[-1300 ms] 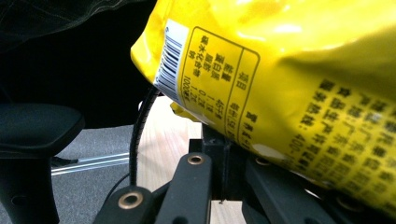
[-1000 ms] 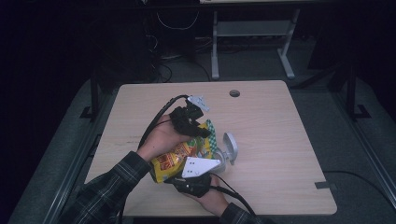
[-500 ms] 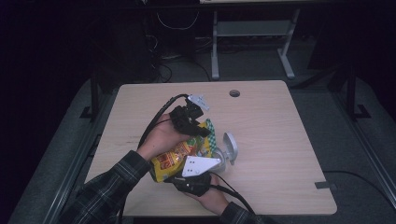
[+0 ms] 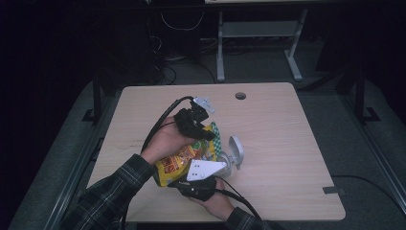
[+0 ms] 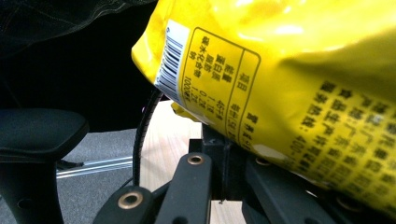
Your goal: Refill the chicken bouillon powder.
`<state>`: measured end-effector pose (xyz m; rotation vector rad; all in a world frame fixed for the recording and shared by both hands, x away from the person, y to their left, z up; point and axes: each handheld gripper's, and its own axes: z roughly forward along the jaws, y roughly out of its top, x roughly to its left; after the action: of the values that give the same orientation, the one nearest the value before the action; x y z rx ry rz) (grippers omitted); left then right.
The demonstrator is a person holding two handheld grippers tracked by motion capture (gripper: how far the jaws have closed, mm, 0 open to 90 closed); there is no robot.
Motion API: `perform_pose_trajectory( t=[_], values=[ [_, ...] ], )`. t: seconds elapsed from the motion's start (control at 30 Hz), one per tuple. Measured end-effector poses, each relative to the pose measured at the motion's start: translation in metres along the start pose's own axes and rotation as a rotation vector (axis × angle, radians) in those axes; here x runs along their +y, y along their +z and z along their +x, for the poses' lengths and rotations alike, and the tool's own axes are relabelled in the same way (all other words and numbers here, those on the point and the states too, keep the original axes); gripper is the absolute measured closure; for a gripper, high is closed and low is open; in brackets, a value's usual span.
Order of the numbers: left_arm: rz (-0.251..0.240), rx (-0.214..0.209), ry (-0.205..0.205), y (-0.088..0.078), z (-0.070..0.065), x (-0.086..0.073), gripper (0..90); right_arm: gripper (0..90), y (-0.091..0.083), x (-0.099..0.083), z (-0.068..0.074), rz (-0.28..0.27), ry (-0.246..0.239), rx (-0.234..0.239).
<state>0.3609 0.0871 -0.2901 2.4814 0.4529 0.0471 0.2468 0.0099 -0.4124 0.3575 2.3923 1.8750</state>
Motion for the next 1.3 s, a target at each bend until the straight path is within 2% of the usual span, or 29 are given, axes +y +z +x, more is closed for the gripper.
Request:
perform_pose_trajectory(
  t=[1.3],
  values=[
    [0.011,0.007,-0.014,0.0016,0.0007,0.0018,90.0,90.0,-0.0008,0.0004,-0.0010,-0.009,0.008,0.009]
  ],
)
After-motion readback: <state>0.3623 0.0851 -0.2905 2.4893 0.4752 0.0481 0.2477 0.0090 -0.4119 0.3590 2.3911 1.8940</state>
